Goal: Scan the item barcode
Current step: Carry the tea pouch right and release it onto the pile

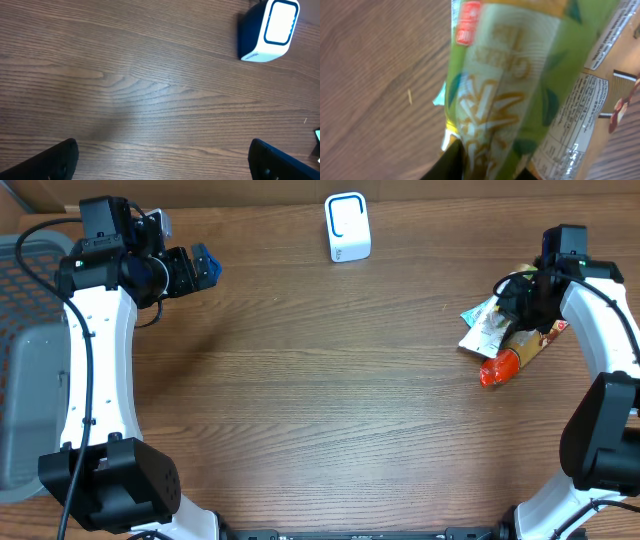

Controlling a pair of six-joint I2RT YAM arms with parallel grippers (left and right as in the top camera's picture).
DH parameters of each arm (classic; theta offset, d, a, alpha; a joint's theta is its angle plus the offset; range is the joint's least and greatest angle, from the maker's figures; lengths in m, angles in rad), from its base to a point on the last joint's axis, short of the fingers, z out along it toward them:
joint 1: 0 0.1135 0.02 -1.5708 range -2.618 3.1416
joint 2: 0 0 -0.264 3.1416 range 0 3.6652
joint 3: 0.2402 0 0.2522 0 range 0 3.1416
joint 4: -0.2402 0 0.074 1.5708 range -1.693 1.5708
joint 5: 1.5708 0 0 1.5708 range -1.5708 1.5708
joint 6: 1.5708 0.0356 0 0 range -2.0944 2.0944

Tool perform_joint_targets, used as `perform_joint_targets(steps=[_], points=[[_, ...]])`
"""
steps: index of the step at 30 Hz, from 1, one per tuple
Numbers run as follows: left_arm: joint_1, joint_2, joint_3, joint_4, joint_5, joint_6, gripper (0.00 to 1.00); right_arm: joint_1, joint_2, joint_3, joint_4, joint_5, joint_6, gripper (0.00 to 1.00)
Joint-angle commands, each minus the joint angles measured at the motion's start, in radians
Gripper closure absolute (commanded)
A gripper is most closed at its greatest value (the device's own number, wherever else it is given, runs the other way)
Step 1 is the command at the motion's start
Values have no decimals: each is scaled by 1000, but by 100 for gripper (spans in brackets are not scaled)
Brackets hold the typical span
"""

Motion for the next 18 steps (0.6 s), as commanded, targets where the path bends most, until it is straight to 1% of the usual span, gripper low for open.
perform_joint_targets(steps=[1, 2, 3, 6, 10, 11, 12, 13, 16, 18], points=[[0, -10, 15, 5, -2, -9, 0, -3, -51, 47, -31, -13, 5, 54], [0, -10, 15, 5, -2, -9, 0, -3, -60, 63, -55, -17, 5, 43], [0, -10, 15, 4, -2, -9, 0, -3, -74, 87, -87, -17, 5, 39], [0, -10, 15, 5, -2, -9, 1, 1, -127, 162, -183, -26, -38, 33], [0, -10, 15, 5, -2, -9, 0, 13, -245, 254, -293, -70, -90, 31], [0, -10, 15, 5, -2, -9, 1, 18, -281, 270, -311, -93, -89, 24], [0, -10, 15, 5, -2, -9, 0, 23, -312, 282, -325, -120, -89, 19], [0, -10, 15, 5, -2, -9, 0, 26, -350, 290, -338, -159, -89, 0], [0, -10, 15, 4, -2, -9, 0, 29, -462, 294, -364, -317, -89, 0], [0, -10, 15, 4, -2, -9, 0, 29, -531, 294, -371, -381, -89, 0]])
